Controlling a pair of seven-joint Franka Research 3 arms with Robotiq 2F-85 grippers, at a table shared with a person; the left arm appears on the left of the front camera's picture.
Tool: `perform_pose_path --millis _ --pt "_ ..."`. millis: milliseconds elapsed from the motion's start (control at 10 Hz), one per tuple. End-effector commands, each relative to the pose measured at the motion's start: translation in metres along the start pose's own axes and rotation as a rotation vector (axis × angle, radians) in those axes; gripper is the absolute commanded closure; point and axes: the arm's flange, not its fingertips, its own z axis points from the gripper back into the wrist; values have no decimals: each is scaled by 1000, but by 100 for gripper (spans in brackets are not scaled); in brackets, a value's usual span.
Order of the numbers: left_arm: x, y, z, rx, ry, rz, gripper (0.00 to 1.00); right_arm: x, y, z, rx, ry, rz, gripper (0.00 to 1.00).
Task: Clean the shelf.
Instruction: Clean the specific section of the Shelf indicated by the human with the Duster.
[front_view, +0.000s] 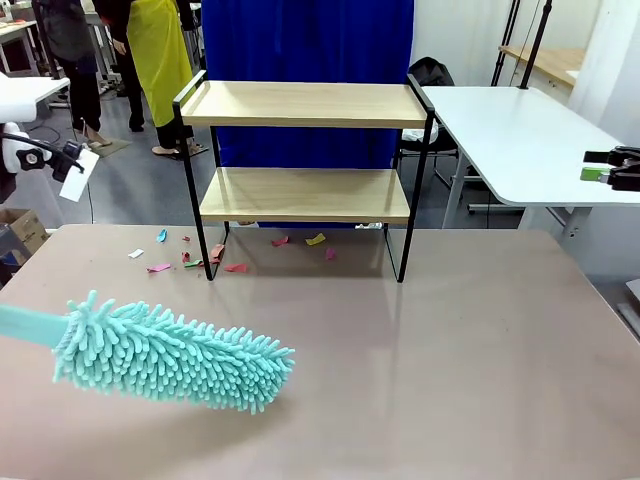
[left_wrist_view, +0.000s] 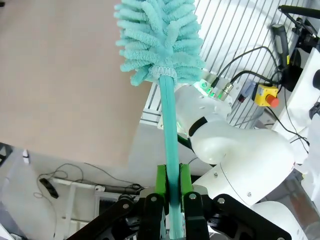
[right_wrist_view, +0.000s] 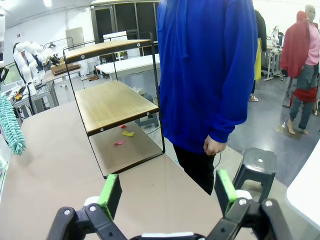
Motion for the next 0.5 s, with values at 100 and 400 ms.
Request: perform_pose_path --millis 100,400 --pt "-1 -1 -3 -4 -20 -13 87 3 2 -2 3 -2 5 0" --pt "-1 -1 -3 -4 -20 -13 87 3 2 -2 3 -2 5 0"
